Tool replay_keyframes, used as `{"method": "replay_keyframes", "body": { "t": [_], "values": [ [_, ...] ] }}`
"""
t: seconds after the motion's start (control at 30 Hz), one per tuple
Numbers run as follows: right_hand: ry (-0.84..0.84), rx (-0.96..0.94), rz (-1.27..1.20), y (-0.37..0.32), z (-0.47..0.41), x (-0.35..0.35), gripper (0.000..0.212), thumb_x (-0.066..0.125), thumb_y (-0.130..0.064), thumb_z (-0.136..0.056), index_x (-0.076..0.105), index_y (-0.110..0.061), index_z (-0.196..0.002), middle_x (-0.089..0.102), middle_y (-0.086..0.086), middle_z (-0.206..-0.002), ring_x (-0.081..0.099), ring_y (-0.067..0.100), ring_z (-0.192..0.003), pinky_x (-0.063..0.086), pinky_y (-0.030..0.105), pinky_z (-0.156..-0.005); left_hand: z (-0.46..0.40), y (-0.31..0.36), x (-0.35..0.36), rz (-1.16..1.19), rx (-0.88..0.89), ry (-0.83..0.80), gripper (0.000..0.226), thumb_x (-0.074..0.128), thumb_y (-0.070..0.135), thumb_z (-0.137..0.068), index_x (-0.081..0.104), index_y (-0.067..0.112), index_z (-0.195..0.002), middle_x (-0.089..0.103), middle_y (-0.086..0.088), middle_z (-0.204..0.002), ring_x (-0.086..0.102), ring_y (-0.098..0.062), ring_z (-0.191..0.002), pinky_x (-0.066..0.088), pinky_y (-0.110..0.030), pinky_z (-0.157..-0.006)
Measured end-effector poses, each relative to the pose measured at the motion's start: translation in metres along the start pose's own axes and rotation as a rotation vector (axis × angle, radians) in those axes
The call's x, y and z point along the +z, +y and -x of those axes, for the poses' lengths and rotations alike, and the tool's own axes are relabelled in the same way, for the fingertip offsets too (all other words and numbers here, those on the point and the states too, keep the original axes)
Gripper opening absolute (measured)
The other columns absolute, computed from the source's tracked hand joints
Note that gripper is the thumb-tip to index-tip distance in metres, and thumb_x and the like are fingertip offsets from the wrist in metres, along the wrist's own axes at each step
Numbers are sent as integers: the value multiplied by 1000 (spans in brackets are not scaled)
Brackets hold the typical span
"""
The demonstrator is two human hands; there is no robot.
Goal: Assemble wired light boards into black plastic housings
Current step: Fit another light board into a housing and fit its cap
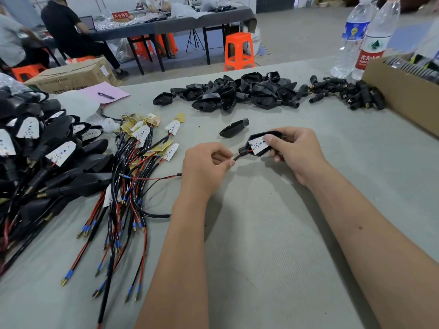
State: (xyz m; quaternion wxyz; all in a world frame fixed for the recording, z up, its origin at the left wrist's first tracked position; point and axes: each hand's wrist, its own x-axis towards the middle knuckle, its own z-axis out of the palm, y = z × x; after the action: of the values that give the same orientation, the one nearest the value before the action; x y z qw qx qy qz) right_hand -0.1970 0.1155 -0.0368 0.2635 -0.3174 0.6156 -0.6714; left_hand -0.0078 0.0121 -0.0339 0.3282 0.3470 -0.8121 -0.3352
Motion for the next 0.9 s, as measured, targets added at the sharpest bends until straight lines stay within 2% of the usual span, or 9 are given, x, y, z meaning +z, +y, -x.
{"method": "replay_keyframes", "body": {
  "t": [0.17,0.3,0.43,0.53,0.7,0.8,0.9],
  "values": [
    [-4,42,-21,-1,0,0,8,74,-5,-93,78,-5,-99,74,9,-75,57,11,-53,49,18,-51,0,-1,-1,-11,-13,-27,15,79,4,-82,80,19,-87,73,5,-74,58,-4,-61,49,-19,-67],
    [-30,52,-25,-2,1,1,7,71,-2,-94,77,-5,-98,74,4,-71,58,8,-52,51,17,-51,2,0,-1,-50,13,15,15,77,10,-85,79,25,-85,69,12,-71,58,-2,-61,48,-22,-65],
    [-76,53,10,-4,2,-1,8,73,-4,-93,78,-10,-95,73,2,-67,57,8,-49,51,16,-52,3,0,-2,-24,69,26,15,73,3,-86,78,17,-87,69,5,-73,59,-8,-67,45,-20,-64],
    [-81,51,33,-4,3,-1,7,75,-5,-92,78,-11,-93,72,3,-65,57,9,-48,52,17,-52,2,-1,-2,3,102,43,15,72,0,-86,79,14,-87,67,5,-71,54,-6,-64,40,-16,-61],
    [-50,61,-3,-4,3,-2,3,78,-5,-89,76,-6,-91,73,4,-66,61,9,-48,53,16,-53,2,1,5,71,103,63,16,73,-3,-84,78,12,-83,68,4,-69,53,-5,-63,45,-21,-62],
    [-48,73,-48,-5,3,-3,4,78,-4,-89,76,-6,-92,73,5,-70,60,8,-51,51,15,-52,3,2,9,101,82,48,17,72,-4,-84,78,11,-84,65,13,-67,52,-3,-62,44,-20,-63],
    [-31,91,-61,-6,3,-4,5,78,-4,-89,76,-3,-94,73,9,-75,59,9,-51,51,16,-52,4,8,12,12,112,119,11,73,3,-87,77,13,-87,70,10,-78,62,-8,-76,49,-28,-73]
  ]
}}
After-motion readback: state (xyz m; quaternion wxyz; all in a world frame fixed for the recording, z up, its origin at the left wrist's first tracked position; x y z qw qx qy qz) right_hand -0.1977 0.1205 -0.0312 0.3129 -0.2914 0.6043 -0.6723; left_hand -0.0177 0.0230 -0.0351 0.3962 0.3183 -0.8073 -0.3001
